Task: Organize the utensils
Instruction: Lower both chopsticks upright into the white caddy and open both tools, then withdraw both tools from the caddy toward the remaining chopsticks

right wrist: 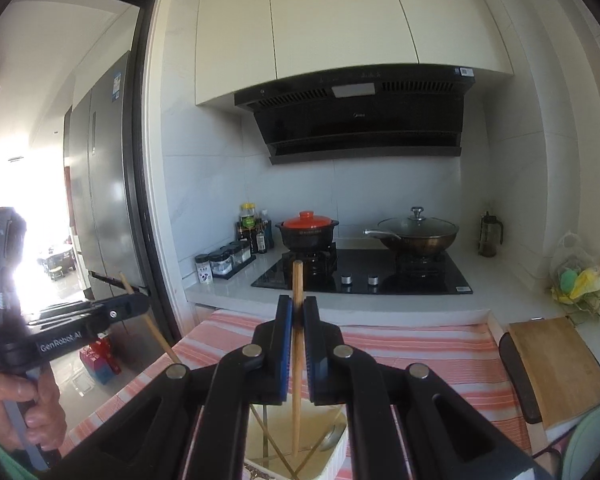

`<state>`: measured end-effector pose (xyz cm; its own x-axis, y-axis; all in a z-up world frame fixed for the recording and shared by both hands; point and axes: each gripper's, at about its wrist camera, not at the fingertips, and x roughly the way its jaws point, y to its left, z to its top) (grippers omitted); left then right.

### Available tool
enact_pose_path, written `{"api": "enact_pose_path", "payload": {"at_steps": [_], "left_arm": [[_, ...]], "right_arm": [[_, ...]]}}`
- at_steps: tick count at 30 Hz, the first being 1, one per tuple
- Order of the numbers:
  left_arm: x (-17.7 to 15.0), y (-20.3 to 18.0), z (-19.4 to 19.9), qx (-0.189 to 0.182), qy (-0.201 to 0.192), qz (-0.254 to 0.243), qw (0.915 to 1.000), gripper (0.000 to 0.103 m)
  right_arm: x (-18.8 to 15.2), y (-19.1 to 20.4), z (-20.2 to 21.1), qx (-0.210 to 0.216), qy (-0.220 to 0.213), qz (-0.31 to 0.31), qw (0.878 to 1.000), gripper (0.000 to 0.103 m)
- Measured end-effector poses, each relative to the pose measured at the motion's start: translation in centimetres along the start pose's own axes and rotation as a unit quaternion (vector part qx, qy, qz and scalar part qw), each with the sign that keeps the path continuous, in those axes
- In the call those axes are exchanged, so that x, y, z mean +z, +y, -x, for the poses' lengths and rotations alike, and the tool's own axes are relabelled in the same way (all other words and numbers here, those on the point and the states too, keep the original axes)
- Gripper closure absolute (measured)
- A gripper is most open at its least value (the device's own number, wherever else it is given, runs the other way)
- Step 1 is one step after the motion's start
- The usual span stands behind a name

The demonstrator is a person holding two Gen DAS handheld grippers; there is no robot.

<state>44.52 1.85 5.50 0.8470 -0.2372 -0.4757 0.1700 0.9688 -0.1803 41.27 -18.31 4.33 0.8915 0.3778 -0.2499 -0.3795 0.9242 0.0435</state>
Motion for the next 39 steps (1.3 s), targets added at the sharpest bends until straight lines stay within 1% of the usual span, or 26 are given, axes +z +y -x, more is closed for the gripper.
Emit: {"api": "enact_pose_path", "payload": {"at_steps": [4, 8, 10, 11, 12, 13, 14, 15, 16, 17, 19, 21, 23, 26, 27, 29, 32, 35, 37, 39], "left_arm": [[-2.5, -0.1, -4.7, 0.004, 0.062, -0.009, 0.998, 0.099], [-3.9, -0.3, -7.9, 0.011, 0.111, -0.007, 0.9937, 0.098], [-4.3, -0.2, -8.7, 0.018, 0.132, 0.002, 0.9911, 0.086], [-4.3, -0.1, -8.8, 0.022, 0.141, 0.008, 0.9898, 0.065], [-4.3, 0.1, -8.5, 0.027, 0.141, 0.015, 0.9895, 0.048], [-4.3, 0.3, -8.0, 0.03, 0.137, 0.02, 0.99, 0.043], [-4.2, 0.5, -7.1, 0.029, 0.132, 0.021, 0.9906, 0.039], [-4.3, 0.6, -6.3, 0.026, 0.132, 0.017, 0.9908, 0.038], [-4.6, 0.7, -5.2, 0.024, 0.134, 0.012, 0.9906, 0.037], [-4.8, 0.8, -4.4, 0.023, 0.137, 0.005, 0.9903, 0.034], [-6.2, 1.1, -1.7, 0.017, 0.143, -0.017, 0.9894, 0.027], [-8.5, 1.4, 0.8, 0.009, 0.155, -0.044, 0.9869, 0.014], [-11.8, 1.6, 3.3, 0.009, 0.175, -0.071, 0.982, 0.011], [-17.4, 1.4, 5.8, 0.024, 0.205, -0.089, 0.9743, 0.011], [-19.2, 1.2, 6.4, 0.028, 0.211, -0.088, 0.9731, 0.011], [-22.3, 0.8, 7.2, 0.033, 0.213, -0.076, 0.9735, 0.011], [-25.5, 0.3, 6.9, 0.042, 0.218, -0.036, 0.9743, 0.012], [-27.2, -0.2, 5.9, 0.046, 0.201, -0.016, 0.9783, 0.012], [-27.8, -0.6, 4.8, 0.055, 0.192, -0.014, 0.9797, 0.012], [-28.5, -0.7, 3.5, 0.064, 0.189, -0.016, 0.9798, 0.012]], "right_arm": [[-2.8, -0.4, -5.2, 0.013, 0.079, 0.004, 0.997, 0.097], [-5.6, -1.0, -9.8, 0.028, 0.157, -0.012, 0.987, 0.096], [-6.6, -1.5, -11.5, 0.029, 0.186, -0.029, 0.982, 0.096], [-6.8, -1.7, -12.1, 0.029, 0.194, -0.04, 0.98, 0.096], [-6.8, -1.8, -12.3, 0.028, 0.197, -0.05, 0.979, 0.095], [-6.6, -2.0, -12.0, 0.026, 0.195, -0.059, 0.979, 0.087], [-6.2, -2.1, -11.3, 0.026, 0.187, -0.068, 0.98, 0.072], [-5.8, -2.1, -10.3, 0.028, 0.173, -0.074, 0.982, 0.063], [-5.5, -2.0, -9.0, 0.031, 0.159, -0.074, 0.984, 0.049], [-5.2, -1.8, -7.6, 0.03, 0.148, -0.066, 0.986, 0.047], [-5.0, -1.0, -5.2, 0.021, 0.145, -0.032, 0.989, 0.047], [-6.2, -0.4, -2.2, 0.006, 0.147, 0.009, 0.989, 0.047], [-8.9, -0.1, 0.9, -0.011, 0.157, 0.049, 0.986, 0.045], [-14.9, -0.4, 5.0, -0.032, 0.186, 0.089, 0.978, 0.045], [-17.0, -0.8, 6.2, -0.042, 0.198, 0.089, 0.975, 0.045], [-21.3, -1.7, 8.1, -0.05, 0.229, 0.06, 0.97, 0.045], [-26.1, -2.8, 10.0, -0.067, 0.254, 0.012, 0.965, 0.045], [-28.5, -3.1, 10.9, -0.08, 0.248, -0.013, 0.965, 0.045], [-29.2, -3.4, 10.8, -0.088, 0.237, -0.017, 0.967, 0.045], [-29.9, -3.8, 10.3, -0.097, 0.236, -0.022, 0.967, 0.045]]}}
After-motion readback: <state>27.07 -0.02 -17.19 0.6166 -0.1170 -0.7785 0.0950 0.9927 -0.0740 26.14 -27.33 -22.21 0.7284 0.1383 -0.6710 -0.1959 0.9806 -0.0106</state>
